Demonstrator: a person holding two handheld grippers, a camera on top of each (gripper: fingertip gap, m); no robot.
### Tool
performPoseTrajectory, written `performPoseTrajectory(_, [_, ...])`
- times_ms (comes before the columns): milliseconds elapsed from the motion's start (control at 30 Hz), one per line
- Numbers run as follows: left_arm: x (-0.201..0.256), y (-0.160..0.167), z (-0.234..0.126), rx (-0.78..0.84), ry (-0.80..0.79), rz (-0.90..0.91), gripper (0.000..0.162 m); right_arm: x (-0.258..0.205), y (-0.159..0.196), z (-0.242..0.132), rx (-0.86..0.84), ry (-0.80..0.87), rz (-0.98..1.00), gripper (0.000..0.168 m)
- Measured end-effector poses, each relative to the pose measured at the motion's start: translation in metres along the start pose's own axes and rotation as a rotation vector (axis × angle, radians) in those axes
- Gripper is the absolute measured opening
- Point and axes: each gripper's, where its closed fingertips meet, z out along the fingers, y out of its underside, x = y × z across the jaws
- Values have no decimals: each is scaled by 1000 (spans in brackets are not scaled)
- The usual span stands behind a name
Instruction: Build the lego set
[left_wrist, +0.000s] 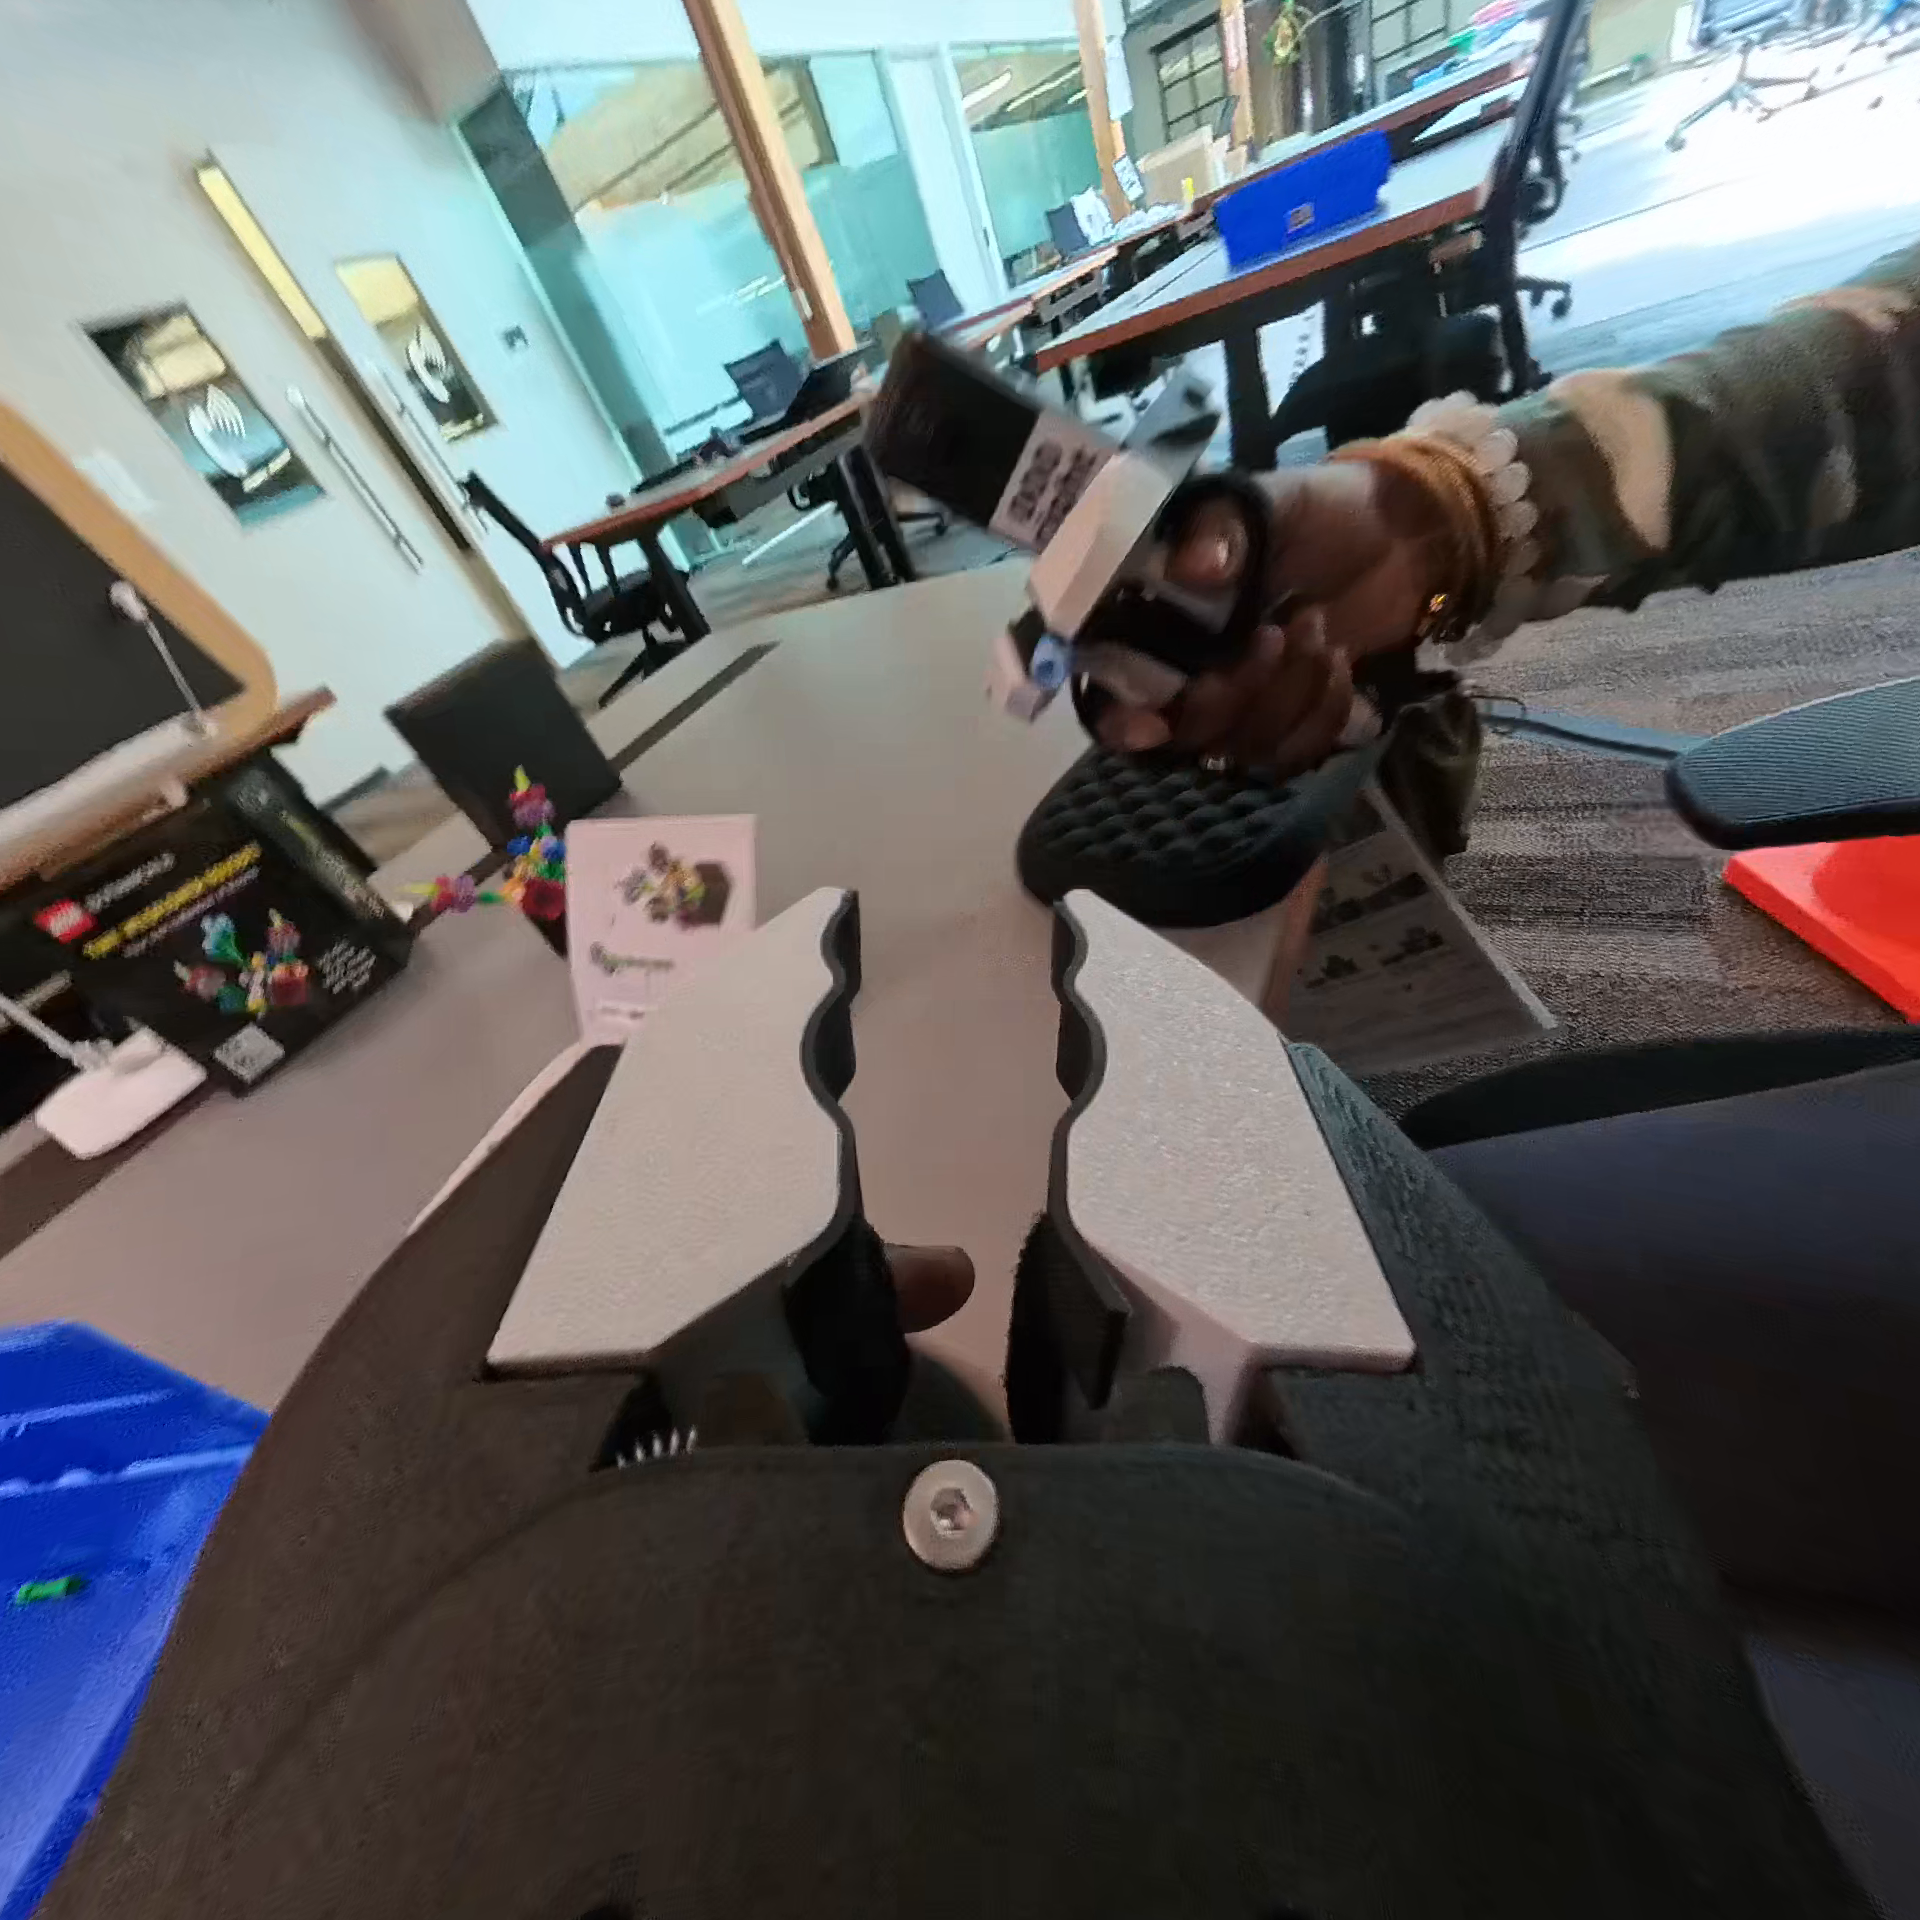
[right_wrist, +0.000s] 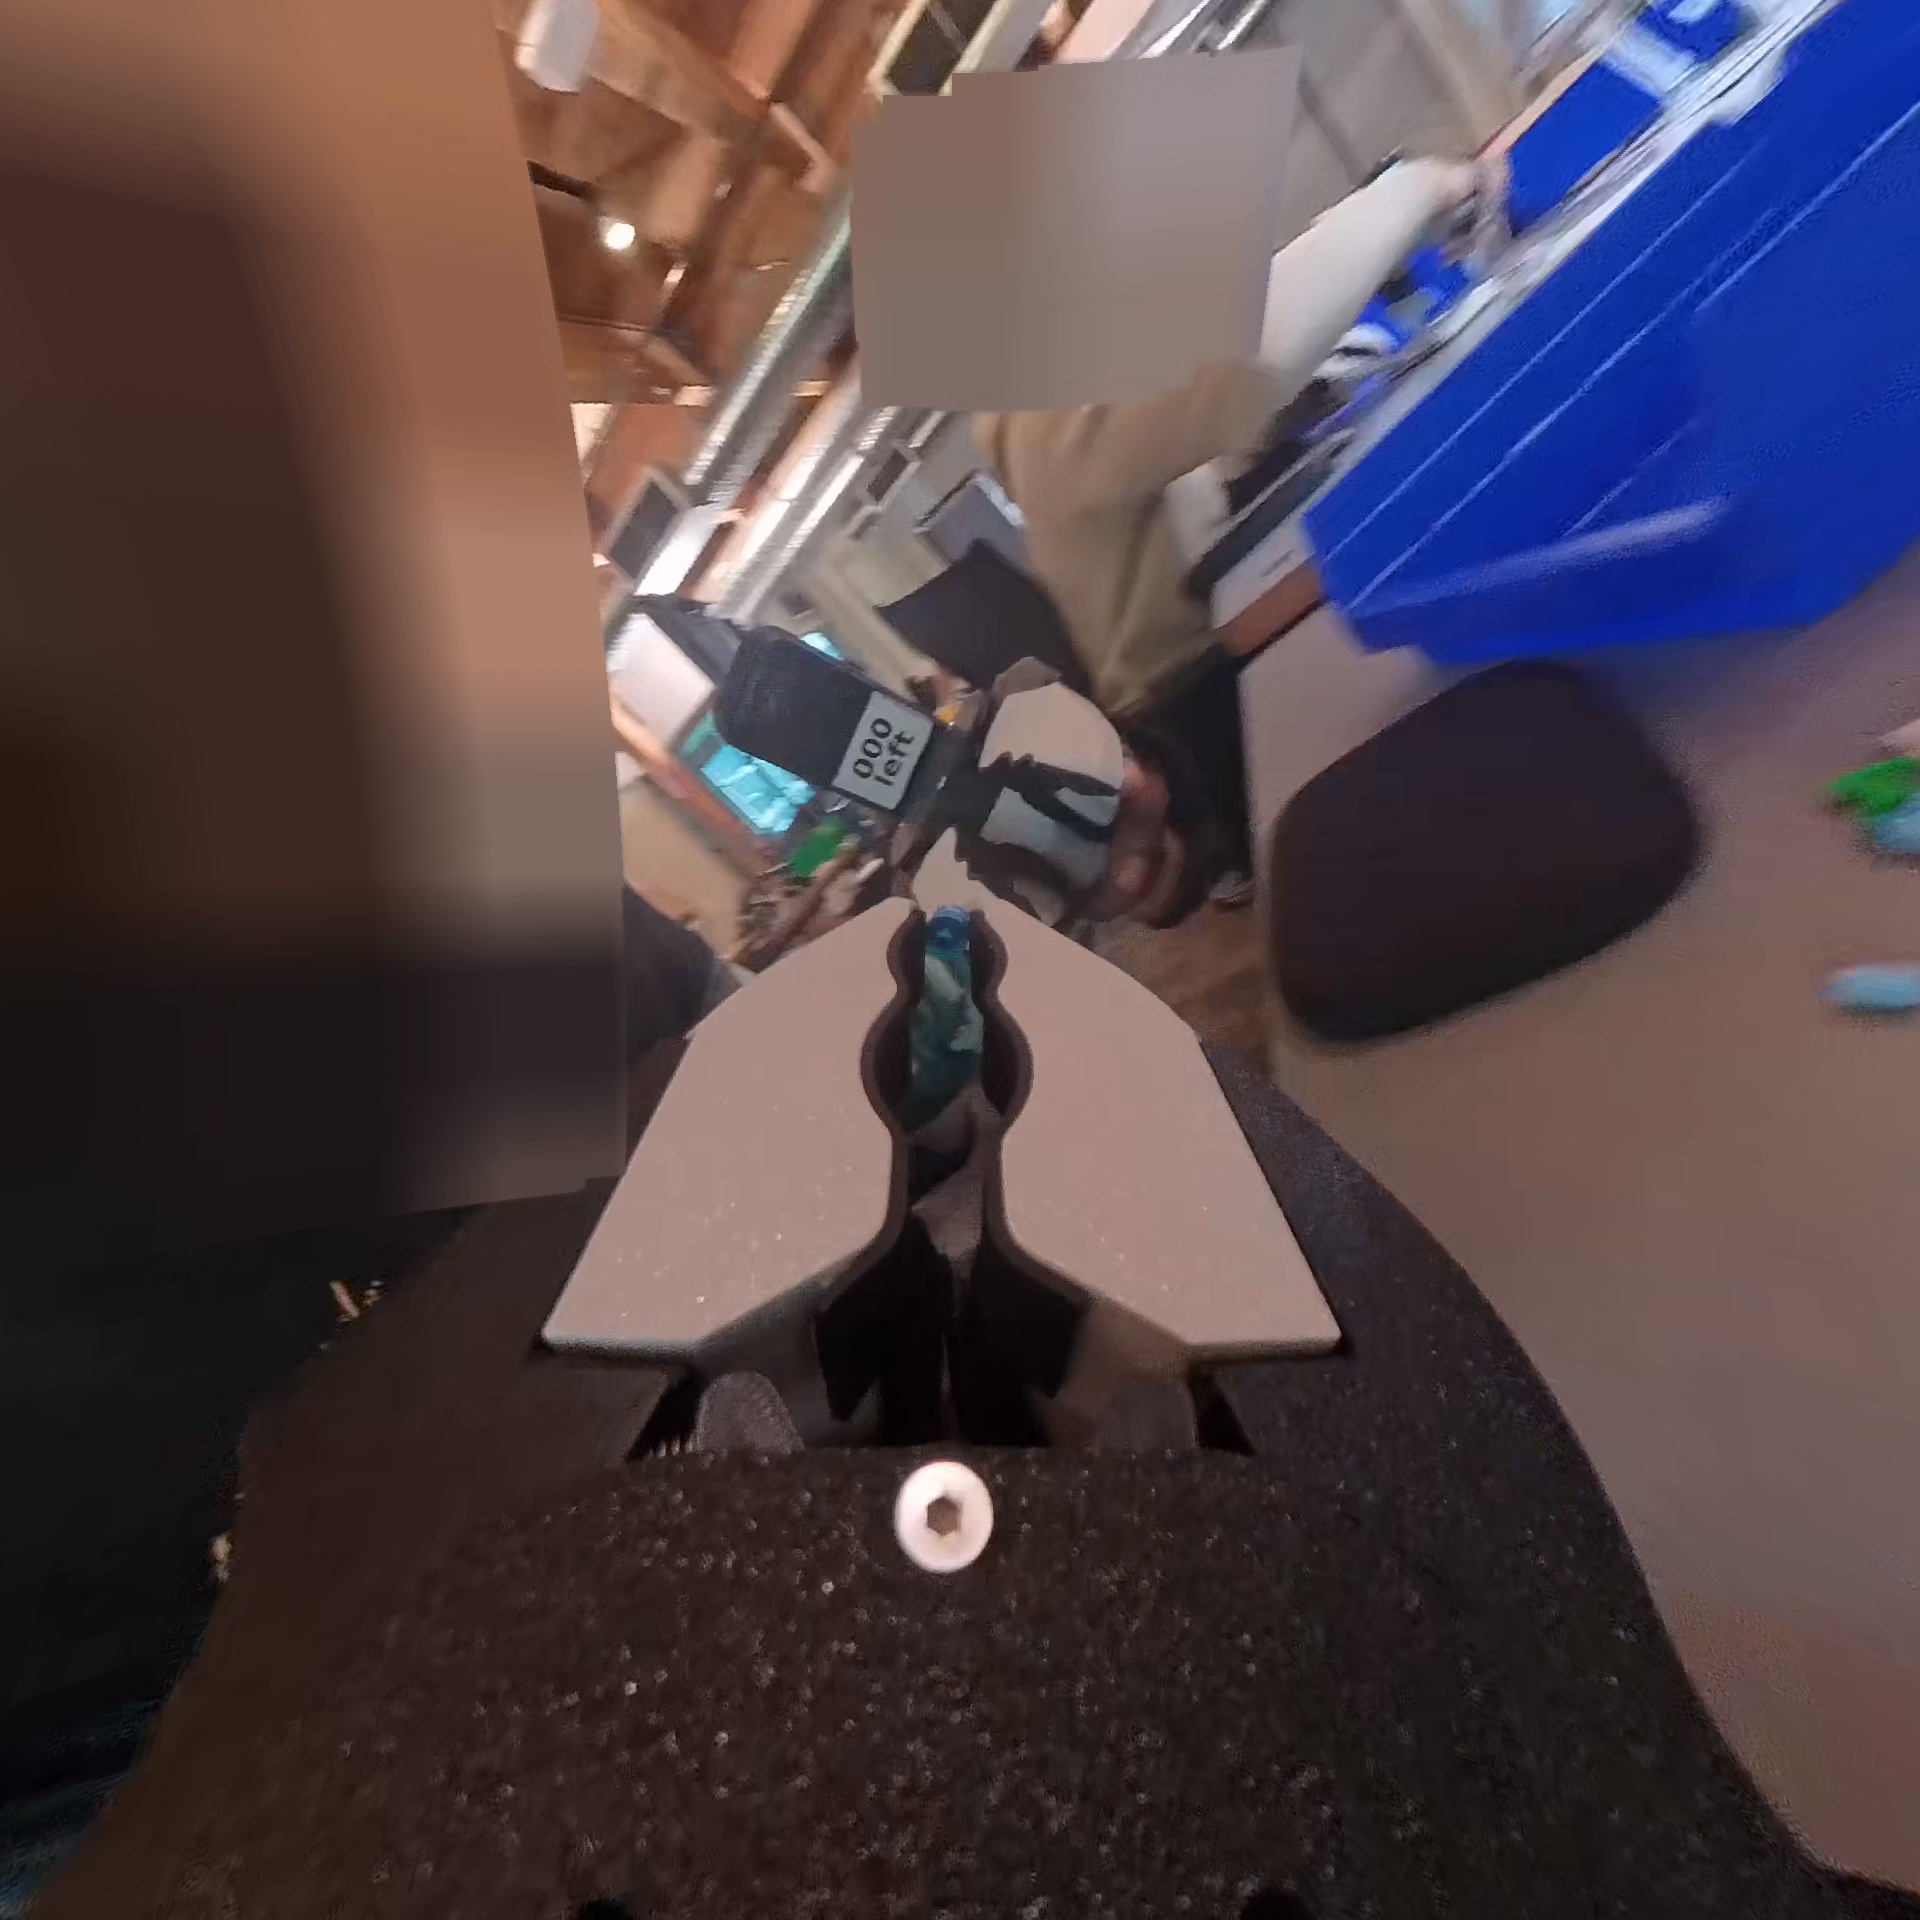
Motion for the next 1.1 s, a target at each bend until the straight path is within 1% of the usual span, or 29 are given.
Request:
performPoseTrajectory(67, [-21, 3, -1, -8, -12, -26, 35, 4, -25, -6, 15, 41, -38, 8])
performPoseTrajectory(133, [-33, -9, -9, 12, -51, -12, 35, -11, -47, -3, 25, 36, -96, 8])
performPoseTrajectory(200, [-32, -27, -21, 43, -97, 1, 35, -36, -58, 3, 5, 25, -196, 8])
performPoseTrajectory(267, [-22, -47, -34, 93, -133, 27, 35, -59, -56, 9, -17, 25, -315, 8])
performPoseTrajectory(333, [-9, -56, -44, 133, -147, 86, 35, -71, -47, 11, -10, 48, -385, 8])
performPoseTrajectory(433, [-3, -42, -43, 89, -126, 98, 35, -70, -30, 10, 52, 64, -394, 8])
performPoseTrajectory(533, [3, -29, -32, 49, -29, 56, 35, -57, -20, 7, 142, 77, -331, 8])
performPoseTrajectory(633, [8, -19, -19, 9, 34, 70, 35, -39, -13, 6, 178, 91, -270, 8])
performPoseTrajectory(733, [6, -6, -1, 20, 55, 53, 35, -13, -10, 4, 145, 149, -224, 8])
performPoseTrajectory(833, [-4, 7, 19, 33, 102, -20, 35, 16, -19, -2, 125, 235, -216, 8])
performPoseTrajectory(900, [-18, 18, 31, 13, 126, -44, 35, 39, -25, -9, 102, 318, -220, 8])
performPoseTrajectory(1000, [-48, 37, 43, -57, 139, -79, 36, 79, -29, -24, -11, 498, -203, 8])
performPoseTrajectory(1100, [-87, 49, 41, -164, 73, -133, 39, 115, -24, -47, -275, 746, -293, 8])
